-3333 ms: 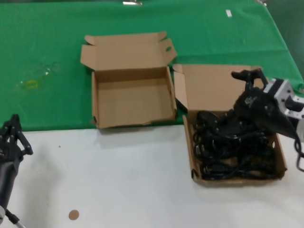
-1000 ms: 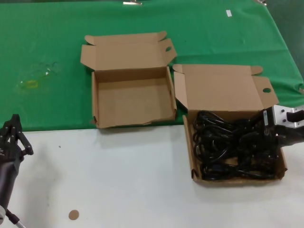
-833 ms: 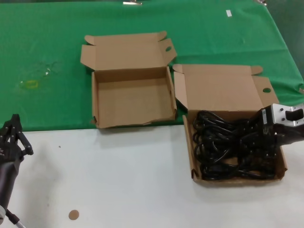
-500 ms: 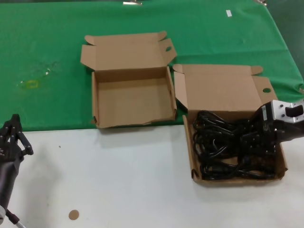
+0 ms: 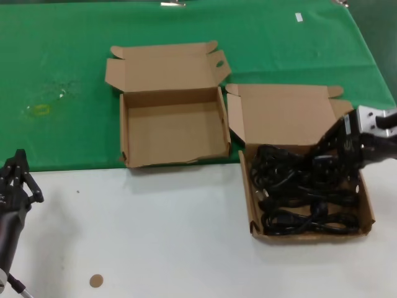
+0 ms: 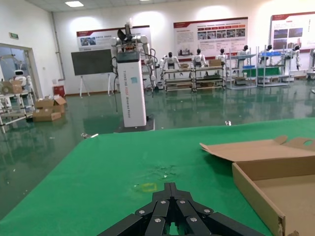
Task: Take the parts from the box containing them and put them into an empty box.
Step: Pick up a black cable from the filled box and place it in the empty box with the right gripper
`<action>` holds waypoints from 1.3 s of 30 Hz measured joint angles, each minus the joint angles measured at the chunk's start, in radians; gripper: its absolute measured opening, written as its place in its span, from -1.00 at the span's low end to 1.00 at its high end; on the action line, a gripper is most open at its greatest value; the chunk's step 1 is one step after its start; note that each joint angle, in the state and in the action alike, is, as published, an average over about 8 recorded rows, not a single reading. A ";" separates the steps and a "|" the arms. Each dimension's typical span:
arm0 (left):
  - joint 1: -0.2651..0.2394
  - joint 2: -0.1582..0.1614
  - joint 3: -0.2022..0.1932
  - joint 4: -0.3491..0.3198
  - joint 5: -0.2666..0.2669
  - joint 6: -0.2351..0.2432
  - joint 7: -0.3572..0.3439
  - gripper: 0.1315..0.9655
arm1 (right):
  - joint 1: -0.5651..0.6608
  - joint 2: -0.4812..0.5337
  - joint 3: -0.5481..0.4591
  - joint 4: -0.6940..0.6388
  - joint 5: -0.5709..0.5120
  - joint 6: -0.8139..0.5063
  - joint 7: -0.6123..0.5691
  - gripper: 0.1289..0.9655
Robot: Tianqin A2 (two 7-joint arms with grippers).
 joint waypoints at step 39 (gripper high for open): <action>0.000 0.000 0.000 0.000 0.000 0.000 0.000 -0.97 | 0.398 -0.595 -0.165 -0.570 -0.165 0.196 -0.095 -0.79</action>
